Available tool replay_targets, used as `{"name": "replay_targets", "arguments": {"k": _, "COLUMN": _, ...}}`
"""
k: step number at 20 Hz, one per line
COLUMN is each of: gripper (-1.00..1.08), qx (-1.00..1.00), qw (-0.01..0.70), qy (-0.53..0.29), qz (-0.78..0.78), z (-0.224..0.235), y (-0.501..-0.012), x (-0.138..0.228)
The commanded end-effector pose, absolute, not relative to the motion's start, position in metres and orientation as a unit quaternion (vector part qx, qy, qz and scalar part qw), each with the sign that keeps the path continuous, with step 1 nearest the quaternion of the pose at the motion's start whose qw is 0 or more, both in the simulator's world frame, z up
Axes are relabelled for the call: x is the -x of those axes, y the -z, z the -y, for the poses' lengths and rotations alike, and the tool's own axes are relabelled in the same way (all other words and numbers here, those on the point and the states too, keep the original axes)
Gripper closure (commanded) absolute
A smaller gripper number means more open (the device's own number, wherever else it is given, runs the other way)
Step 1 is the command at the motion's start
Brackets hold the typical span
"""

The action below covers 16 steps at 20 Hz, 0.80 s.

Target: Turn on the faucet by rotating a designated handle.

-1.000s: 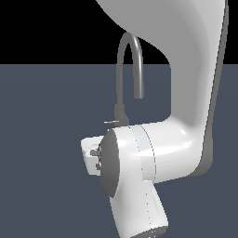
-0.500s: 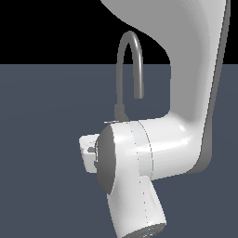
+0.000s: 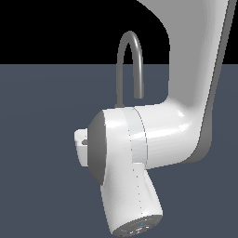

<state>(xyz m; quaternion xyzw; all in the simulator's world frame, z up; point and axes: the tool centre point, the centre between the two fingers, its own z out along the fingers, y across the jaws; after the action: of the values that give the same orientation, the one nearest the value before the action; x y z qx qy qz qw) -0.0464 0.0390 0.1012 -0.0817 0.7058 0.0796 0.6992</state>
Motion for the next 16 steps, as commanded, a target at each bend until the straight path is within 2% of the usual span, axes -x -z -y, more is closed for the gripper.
{"name": "replay_targets", "arguments": {"k": 1, "gripper": 1.08, "qx": 0.083, "qw": 0.699, "qy": -0.080, "qz": -0.705, "z": -0.038, "y": -0.105, "x": 0.046}}
{"name": "replay_targets", "arguments": {"k": 14, "gripper": 1.08, "qx": 0.081, "qw": 0.702, "qy": -0.078, "qz": -0.703, "z": -0.022, "y": -0.150, "x": 0.042}}
{"name": "replay_targets", "arguments": {"k": 16, "gripper": 1.08, "qx": 0.084, "qw": 0.689, "qy": -0.084, "qz": -0.715, "z": -0.029, "y": -0.131, "x": 0.047}}
